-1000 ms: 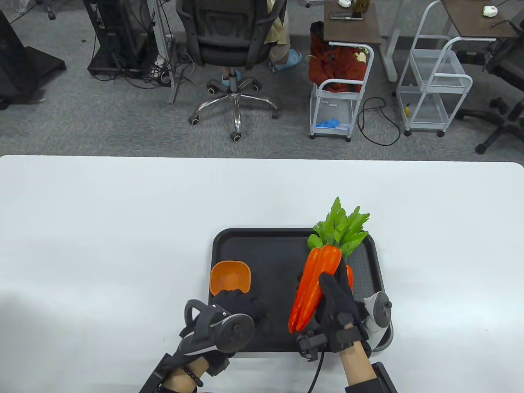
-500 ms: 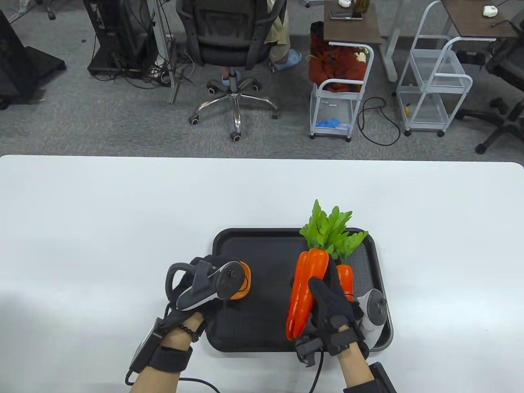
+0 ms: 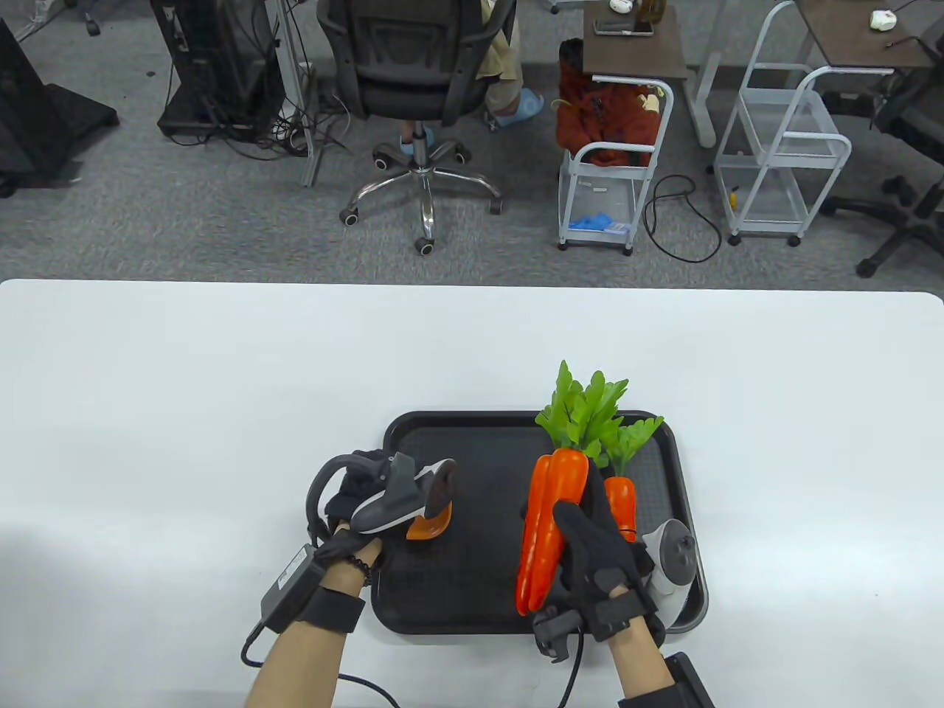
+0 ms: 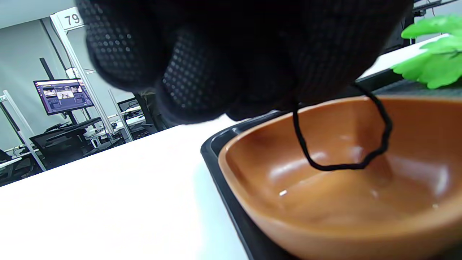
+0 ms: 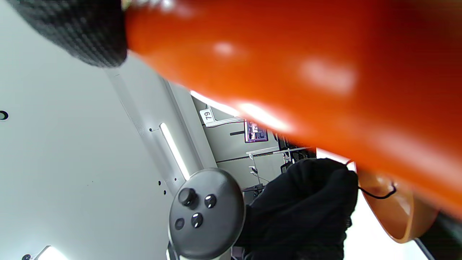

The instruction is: Pinch and pull to detach rubber bands

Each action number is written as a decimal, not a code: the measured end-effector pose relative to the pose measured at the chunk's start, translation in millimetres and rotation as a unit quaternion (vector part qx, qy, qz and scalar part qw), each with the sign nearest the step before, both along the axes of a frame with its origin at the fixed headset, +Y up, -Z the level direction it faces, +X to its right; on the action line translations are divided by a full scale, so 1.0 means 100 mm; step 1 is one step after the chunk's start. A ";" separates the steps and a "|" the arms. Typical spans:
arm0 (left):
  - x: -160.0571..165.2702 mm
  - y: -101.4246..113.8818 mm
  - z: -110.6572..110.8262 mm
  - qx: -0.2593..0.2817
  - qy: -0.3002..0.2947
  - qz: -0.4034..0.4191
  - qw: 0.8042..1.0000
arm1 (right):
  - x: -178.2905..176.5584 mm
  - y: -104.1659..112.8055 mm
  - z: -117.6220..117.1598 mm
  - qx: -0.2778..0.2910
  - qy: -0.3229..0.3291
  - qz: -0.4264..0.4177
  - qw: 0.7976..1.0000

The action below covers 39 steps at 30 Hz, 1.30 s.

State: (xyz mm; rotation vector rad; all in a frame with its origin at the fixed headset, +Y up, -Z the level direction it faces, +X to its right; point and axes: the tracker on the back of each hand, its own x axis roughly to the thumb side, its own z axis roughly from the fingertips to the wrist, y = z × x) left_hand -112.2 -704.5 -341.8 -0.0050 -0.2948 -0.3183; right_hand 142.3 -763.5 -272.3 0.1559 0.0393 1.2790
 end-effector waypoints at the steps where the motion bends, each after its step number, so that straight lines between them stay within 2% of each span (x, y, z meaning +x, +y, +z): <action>1: 0.01 -0.02 0.00 0.000 -0.002 -0.006 1.000 | 0.00 0.00 0.00 0.000 0.000 0.001 1.000; 15: 0.18 -0.23 0.00 -0.005 -0.010 -0.074 0.997 | -0.01 0.00 0.01 0.006 -0.005 0.015 1.000; 18: 0.16 -0.22 0.01 0.000 -0.006 -0.071 0.997 | -0.01 0.01 0.01 0.007 -0.003 0.026 1.000; 23: 0.04 -0.07 0.11 0.026 0.005 -0.031 0.999 | -0.06 0.04 0.00 0.026 -0.015 0.096 0.995; 29: -0.13 0.03 0.38 0.061 -0.001 0.068 0.996 | -0.17 0.10 -0.06 0.042 -0.019 0.234 0.971; 34: -0.20 0.00 0.62 0.079 -0.008 0.123 0.989 | -0.32 0.14 -0.13 0.016 -0.015 0.355 0.935; 37: -0.22 -0.04 0.71 0.076 -0.010 0.154 0.985 | -0.40 0.15 -0.18 -0.005 -0.013 0.397 0.918; 39: -0.23 -0.05 0.77 0.073 -0.013 0.170 0.983 | -0.47 0.16 -0.22 -0.012 -0.014 0.443 0.896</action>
